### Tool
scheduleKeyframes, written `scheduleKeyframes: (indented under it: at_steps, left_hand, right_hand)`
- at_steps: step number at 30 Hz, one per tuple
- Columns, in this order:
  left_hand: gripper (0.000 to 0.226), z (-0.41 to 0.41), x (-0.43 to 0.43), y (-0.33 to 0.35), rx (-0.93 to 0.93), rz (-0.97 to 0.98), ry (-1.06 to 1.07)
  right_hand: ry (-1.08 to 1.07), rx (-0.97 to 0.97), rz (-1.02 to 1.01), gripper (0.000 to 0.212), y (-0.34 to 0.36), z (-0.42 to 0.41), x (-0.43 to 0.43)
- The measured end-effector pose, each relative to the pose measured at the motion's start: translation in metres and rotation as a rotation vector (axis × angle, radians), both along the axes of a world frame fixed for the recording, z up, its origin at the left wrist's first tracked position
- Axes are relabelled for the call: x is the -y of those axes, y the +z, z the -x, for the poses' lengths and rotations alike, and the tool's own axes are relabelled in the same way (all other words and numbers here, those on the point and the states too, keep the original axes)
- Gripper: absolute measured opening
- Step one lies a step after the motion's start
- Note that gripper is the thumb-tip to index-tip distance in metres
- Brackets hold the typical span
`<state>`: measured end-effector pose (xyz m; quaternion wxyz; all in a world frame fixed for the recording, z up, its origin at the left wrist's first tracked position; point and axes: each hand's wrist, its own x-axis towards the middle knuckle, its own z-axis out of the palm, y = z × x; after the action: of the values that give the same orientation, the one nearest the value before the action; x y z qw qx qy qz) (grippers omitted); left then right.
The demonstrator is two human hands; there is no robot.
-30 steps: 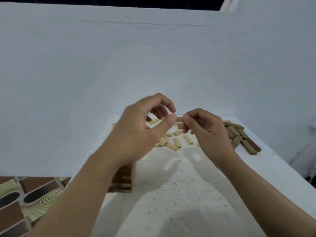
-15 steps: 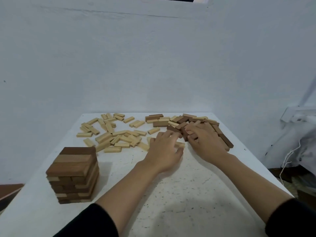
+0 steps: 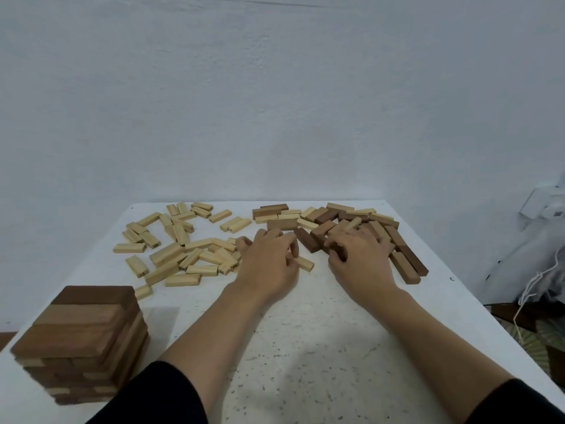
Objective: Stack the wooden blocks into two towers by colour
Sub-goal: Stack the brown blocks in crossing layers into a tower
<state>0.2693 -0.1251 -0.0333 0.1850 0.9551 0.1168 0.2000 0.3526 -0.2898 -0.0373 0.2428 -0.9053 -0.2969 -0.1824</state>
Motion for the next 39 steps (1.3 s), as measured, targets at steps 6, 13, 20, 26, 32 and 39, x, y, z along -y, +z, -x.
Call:
scheduleKeyframes:
  at_steps: [6,13,20,26,32,39]
  left_hand:
    - [0.029,-0.018,-0.008,0.002,0.044,0.075,0.123]
    - [0.039,-0.032,-0.017,0.01,-0.157,-0.027,0.181]
    - [0.016,-0.046,-0.02,0.012,-0.189,-0.075,0.191]
    - [0.015,-0.034,-0.014,0.032,0.061,0.069,0.148]
    - [0.023,0.044,0.006,0.06,-0.145,0.036,0.047]
    - [0.015,0.129,0.016,0.031,-0.259,-0.025,0.002]
  right_hand:
    - [0.077,-0.023,-0.214,0.03,0.001,0.005,0.0]
    - [0.172,-0.13,-0.276,0.038,0.0,0.009,-0.004]
    - [0.196,-0.167,-0.29,0.033,0.001,0.011,-0.002]
    - [0.263,-0.194,-0.37,0.033,0.01,0.015,0.005]
    - [0.463,-0.216,-0.259,0.045,0.018,0.026,0.011]
    - [0.719,-0.323,-0.092,0.039,0.026,0.059,0.002]
